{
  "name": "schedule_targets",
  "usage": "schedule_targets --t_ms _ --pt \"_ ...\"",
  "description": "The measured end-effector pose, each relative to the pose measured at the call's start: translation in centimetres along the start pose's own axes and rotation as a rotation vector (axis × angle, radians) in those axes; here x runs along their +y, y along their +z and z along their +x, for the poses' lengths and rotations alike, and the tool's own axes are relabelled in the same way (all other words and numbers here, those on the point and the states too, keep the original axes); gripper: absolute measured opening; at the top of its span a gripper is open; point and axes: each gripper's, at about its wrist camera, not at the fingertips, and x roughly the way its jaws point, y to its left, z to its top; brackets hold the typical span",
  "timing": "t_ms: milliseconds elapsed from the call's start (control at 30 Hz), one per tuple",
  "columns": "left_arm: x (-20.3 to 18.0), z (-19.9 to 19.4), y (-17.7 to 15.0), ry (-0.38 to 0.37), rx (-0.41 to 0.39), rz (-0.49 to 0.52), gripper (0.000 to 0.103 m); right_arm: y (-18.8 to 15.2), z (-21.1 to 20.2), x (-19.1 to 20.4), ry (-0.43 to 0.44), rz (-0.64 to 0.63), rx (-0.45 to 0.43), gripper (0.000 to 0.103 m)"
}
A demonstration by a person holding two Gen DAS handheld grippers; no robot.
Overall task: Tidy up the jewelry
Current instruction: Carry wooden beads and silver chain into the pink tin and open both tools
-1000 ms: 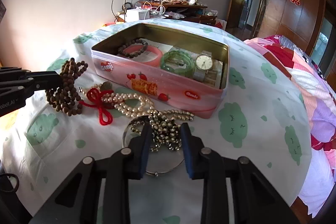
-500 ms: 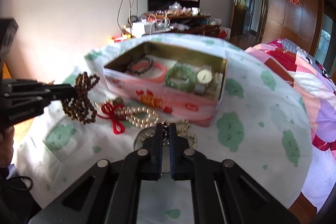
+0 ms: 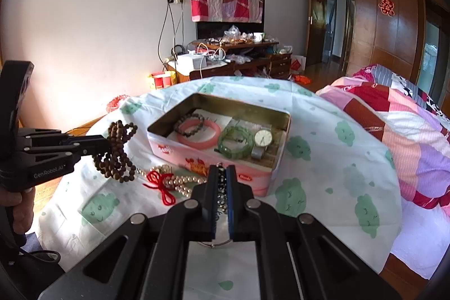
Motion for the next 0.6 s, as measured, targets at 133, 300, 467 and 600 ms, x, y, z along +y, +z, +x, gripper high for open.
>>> schedule_targets --t_ms 133,300,467,600 --pt "0.1 -0.5 0.3 0.007 -0.016 -0.001 0.007 0.4 -0.2 0.0 -0.005 0.001 -0.017 0.007" --pt "0.0 -0.7 0.7 0.017 -0.026 0.008 0.007 0.3 0.0 -0.3 -0.016 0.002 -0.018 0.007" --pt "-0.1 -0.9 1.3 0.021 -0.039 0.017 0.007 0.7 0.0 -0.3 -0.018 -0.003 -0.021 0.007" --pt "-0.3 -0.9 1.8 0.022 -0.047 0.026 0.007 1.0 0.2 -0.4 -0.023 -0.008 -0.021 0.007"
